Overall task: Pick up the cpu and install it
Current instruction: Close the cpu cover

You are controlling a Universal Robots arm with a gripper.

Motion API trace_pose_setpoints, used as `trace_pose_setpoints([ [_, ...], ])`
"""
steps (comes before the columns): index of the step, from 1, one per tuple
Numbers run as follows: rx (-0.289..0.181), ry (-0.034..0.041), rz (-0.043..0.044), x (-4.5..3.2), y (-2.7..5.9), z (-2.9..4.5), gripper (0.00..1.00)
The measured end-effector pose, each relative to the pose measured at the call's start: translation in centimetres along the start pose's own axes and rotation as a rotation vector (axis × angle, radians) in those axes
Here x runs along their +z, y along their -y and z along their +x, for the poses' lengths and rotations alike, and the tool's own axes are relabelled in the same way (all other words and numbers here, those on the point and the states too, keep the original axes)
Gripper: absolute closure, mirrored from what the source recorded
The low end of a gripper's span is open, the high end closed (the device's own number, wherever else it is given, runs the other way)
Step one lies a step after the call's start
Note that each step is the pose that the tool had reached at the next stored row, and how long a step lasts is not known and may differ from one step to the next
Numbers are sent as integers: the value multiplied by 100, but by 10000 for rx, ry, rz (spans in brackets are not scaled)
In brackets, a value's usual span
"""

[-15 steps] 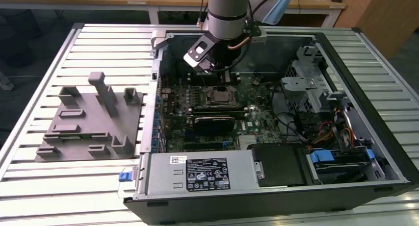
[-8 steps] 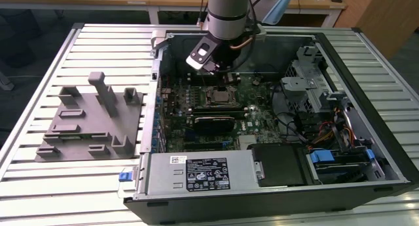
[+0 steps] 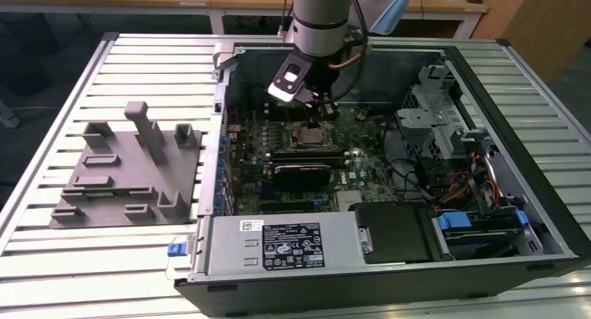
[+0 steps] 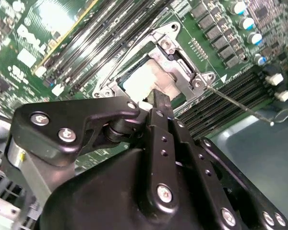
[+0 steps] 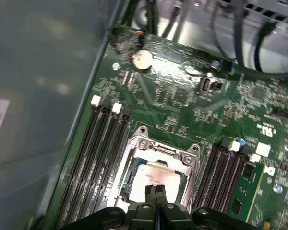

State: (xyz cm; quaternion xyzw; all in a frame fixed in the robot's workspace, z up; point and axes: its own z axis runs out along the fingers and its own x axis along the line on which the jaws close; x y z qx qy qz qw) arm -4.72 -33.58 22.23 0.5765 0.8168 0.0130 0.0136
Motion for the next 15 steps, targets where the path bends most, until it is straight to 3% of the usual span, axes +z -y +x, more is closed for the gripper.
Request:
trace_pose_setpoints([
  [15, -2731, -55, 1, 6, 0, 0, 89],
])
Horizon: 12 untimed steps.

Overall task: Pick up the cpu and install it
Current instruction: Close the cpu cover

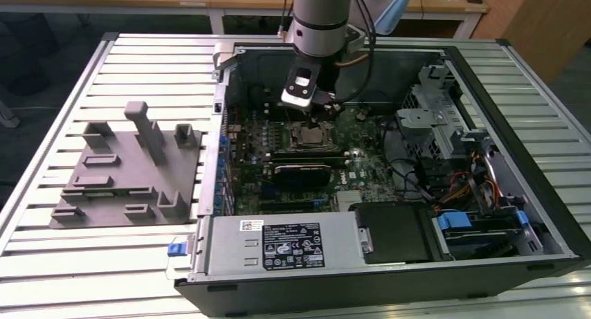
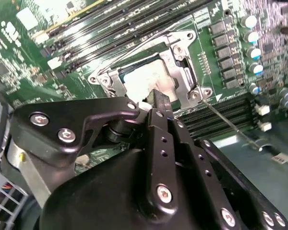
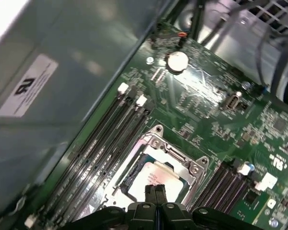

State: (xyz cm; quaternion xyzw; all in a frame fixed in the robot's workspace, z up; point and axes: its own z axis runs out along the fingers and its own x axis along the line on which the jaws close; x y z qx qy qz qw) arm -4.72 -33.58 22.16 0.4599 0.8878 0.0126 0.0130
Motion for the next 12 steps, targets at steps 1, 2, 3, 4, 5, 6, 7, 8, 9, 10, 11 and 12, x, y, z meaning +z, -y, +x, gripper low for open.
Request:
trace_pose_setpoints([
  [1, -174, -1, 1, 1, 0, 0, 89],
  [2, -370, -3, 3, 2, 0, 0, 89],
  [3, -550, -3, 5, 2, 0, 0, 89],
  [4, -729, -4, 6, 2, 0, 0, 89],
  [5, -910, -7, 8, 3, 0, 0, 89],
  [6, -1089, -8, 9, 4, 0, 0, 89],
  [7, -1271, -9, 10, 4, 0, 0, 89],
  [8, -1450, -11, 11, 5, 0, 0, 89],
  [9, -1630, -13, 12, 6, 0, 0, 89],
  [10, -1815, -16, 11, 6, 0, 0, 89],
  [11, -1994, -20, 11, 7, 0, 0, 89],
  [12, -2192, -25, 9, 7, 0, 0, 89],
])
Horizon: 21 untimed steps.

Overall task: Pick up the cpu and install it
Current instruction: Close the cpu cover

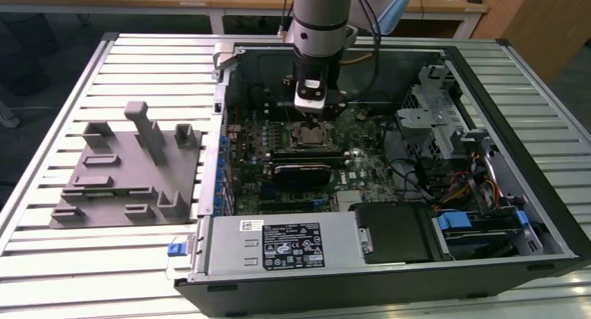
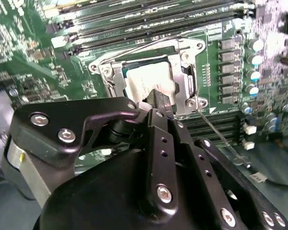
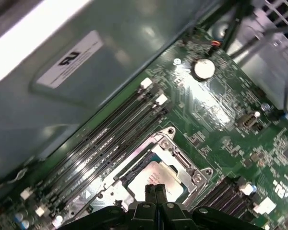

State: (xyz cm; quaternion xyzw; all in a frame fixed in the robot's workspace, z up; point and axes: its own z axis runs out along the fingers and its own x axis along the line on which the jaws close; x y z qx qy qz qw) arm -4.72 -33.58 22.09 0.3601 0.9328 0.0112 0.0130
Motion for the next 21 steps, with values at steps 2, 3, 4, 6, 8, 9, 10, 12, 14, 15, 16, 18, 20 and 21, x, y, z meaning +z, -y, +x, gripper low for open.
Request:
trace_pose_setpoints([
  [2, -359, -9, -5, 2, 0, 0, 89],
  [3, -538, -14, -8, 4, 0, 0, 89],
  [4, -718, -20, -11, 6, 0, 0, 89],
  [6, -1077, -30, -14, 9, 0, 0, 89],
  [8, -1634, -43, -18, 13, 1, 0, 89],
  [9, -1812, -46, -20, 14, 1, 0, 89],
  [10, -1998, -50, -20, 15, 1, 0, 89],
  [12, -2357, -57, -21, 18, 1, 0, 89],
  [14, -2717, -61, -18, 21, 1, 0, 89],
  [15, -2898, -63, -17, 22, 1, 0, 89],
  [16, -3078, -66, -16, 23, 1, 0, 89],
  [18, -3455, -70, -13, 26, 1, 0, 89],
  [20, -3809, -74, -8, 29, 1, 0, 89],
  [21, -3986, -75, -4, 30, 1, 1, 89],
])
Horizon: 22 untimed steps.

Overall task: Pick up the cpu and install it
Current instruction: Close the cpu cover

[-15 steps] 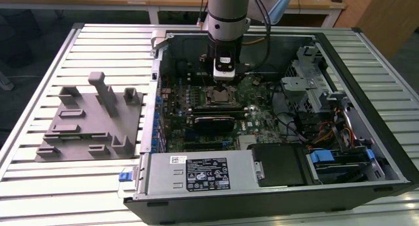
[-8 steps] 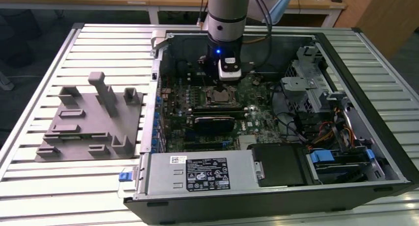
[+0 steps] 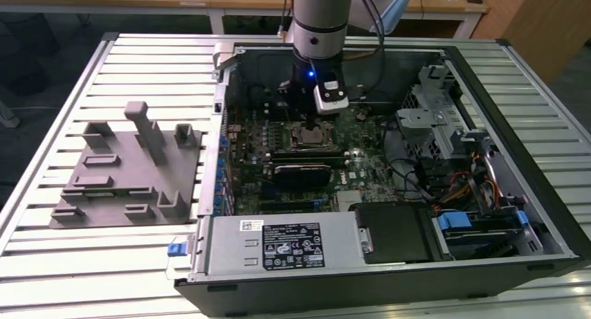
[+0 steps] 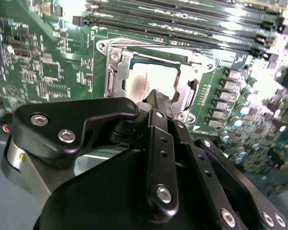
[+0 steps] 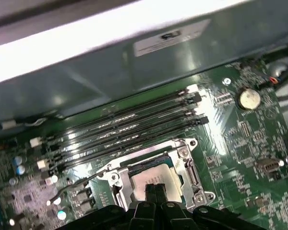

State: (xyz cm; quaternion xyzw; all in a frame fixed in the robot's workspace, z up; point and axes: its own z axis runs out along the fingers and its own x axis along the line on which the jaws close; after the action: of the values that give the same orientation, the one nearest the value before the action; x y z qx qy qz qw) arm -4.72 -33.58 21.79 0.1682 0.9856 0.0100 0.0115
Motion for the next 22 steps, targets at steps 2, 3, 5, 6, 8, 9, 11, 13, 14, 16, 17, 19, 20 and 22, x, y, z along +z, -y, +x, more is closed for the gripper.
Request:
trace_pose_setpoints([
  [2, -355, -3, 9, 2, 0, 0, 89],
  [3, -527, -5, 12, 3, 0, 0, 89],
  [5, -890, -7, 22, 5, 0, 0, 89],
  [6, -1066, -9, 26, 6, 0, 0, 89],
  [8, -1407, -11, 36, 8, 0, 0, 89],
  [9, -1591, -13, 41, 9, 0, 0, 89],
  [11, -1935, -15, 50, 12, 0, 0, 89],
  [13, -2266, -18, 61, 15, 0, 0, 89],
  [14, -2737, -23, 95, 22, 5, -1, 89],
  [16, -2750, -35, 98, 29, 32, -10, 89],
  [17, -2749, -38, 98, 31, 42, -14, 89],
  [19, -2750, -41, 97, 34, 59, -20, 89],
  [20, -2748, -41, 98, 34, 60, -20, 89],
  [22, -2749, -41, 99, 34, 62, -21, 89],
])
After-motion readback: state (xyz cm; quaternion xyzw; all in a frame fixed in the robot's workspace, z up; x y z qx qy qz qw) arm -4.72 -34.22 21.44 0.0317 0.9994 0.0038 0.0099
